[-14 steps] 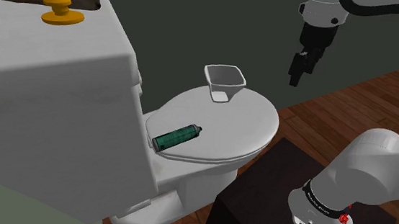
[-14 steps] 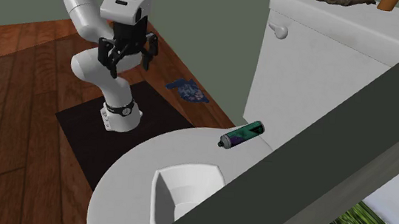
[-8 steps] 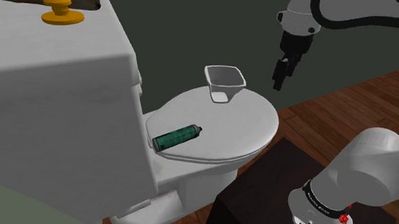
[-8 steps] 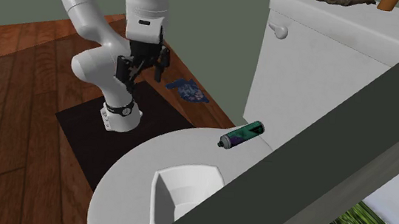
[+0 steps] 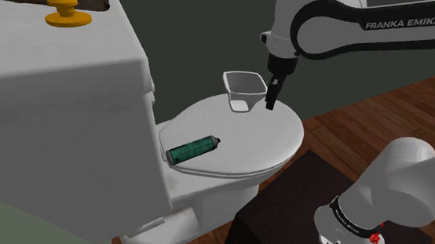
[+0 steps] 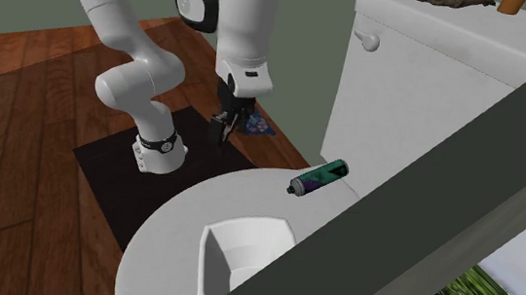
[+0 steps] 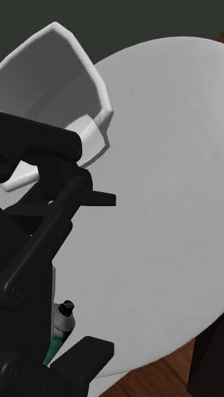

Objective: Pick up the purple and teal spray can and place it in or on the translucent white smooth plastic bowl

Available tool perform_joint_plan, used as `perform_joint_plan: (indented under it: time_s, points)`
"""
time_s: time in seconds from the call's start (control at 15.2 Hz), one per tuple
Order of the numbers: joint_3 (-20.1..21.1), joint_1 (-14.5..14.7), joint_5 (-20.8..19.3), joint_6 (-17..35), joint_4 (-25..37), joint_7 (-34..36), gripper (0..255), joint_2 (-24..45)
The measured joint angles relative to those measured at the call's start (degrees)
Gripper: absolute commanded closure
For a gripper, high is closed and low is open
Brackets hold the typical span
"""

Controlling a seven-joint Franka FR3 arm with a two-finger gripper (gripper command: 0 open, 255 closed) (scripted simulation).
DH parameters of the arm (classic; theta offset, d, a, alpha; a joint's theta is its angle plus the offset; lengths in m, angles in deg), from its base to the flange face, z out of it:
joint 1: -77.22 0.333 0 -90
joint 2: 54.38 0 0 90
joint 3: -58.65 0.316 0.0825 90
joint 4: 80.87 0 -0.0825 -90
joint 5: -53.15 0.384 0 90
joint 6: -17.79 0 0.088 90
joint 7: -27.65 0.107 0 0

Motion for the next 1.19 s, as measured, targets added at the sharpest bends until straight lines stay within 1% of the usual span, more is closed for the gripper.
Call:
perform_joint_plan:
  time_s: [0.66,1.06,1.19]
  points:
    - [2.89,5.95,0.89,14.71,3.88,-9.21,0,16.39]
    - [5.39,9.09,0.69,21.95,7.15,-14.27,0,25.66]
    - [6.42,10.17,0.54,23.54,8.58,-15.75,0,28.30]
